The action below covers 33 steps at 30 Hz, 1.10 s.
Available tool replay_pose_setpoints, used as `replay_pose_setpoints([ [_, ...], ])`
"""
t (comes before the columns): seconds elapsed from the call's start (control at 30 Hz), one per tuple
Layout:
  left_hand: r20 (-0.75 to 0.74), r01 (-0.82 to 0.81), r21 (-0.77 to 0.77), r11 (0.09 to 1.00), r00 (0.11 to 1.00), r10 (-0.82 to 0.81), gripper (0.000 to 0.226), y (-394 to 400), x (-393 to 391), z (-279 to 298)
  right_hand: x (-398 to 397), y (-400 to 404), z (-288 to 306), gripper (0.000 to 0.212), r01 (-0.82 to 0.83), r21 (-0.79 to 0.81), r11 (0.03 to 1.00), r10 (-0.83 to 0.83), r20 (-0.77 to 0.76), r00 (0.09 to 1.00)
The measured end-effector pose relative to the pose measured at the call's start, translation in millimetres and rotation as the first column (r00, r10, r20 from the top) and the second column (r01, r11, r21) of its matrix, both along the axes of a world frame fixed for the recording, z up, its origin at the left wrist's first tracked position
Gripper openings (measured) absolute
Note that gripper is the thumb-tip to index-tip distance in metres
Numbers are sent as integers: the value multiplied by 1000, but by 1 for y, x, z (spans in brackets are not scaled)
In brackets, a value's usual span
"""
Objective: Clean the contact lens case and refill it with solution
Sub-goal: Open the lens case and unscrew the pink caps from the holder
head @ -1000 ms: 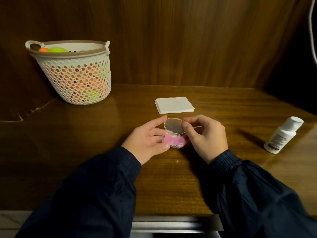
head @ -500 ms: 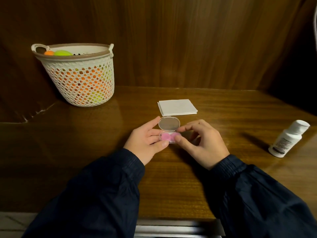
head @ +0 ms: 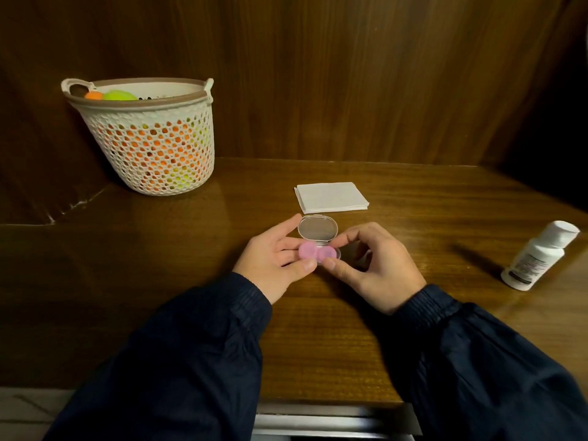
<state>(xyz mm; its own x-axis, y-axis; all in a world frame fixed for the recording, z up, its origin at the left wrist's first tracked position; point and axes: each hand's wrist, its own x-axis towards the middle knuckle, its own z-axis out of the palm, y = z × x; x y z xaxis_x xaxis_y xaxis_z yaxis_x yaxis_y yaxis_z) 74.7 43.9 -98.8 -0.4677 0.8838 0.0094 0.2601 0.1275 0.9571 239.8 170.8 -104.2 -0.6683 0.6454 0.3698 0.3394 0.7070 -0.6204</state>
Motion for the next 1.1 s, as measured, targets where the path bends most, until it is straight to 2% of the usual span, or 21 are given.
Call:
replay_pose_setpoints([
  [0.2, 6, -2, -3, 1000, 1000, 2, 90, 0, 0, 1, 1, -2, -2, 17, -26, -25, 999, 23, -108, 994],
  [0.37, 34, -2, 4, 1000, 999, 2, 91, 0, 1, 1, 0, -4, -2, 20, -110, -47, 993, 102, -152, 983],
  [0.67, 25, 28, 8, 1000, 999, -28, 91, -1, 1, 2, 0, -10, 2, 22, -134, -5, 991, 133, -54, 990],
  [0.8, 55, 36, 10, 999, 998, -36, 95, 1, 1, 1, 0, -10, 2, 24, -135, -44, 990, 132, -69, 989],
  [0.93, -4, 29, 19, 999, 1000, -29, 92, 1, 4, -2, -2, -9, 2, 34, -111, -58, 992, 103, -123, 987],
  [1.1, -28, 38, 31, 999, 999, -37, 93, 1, 5, -4, -5, -11, 1, 16, -89, -26, 996, 85, -110, 990],
])
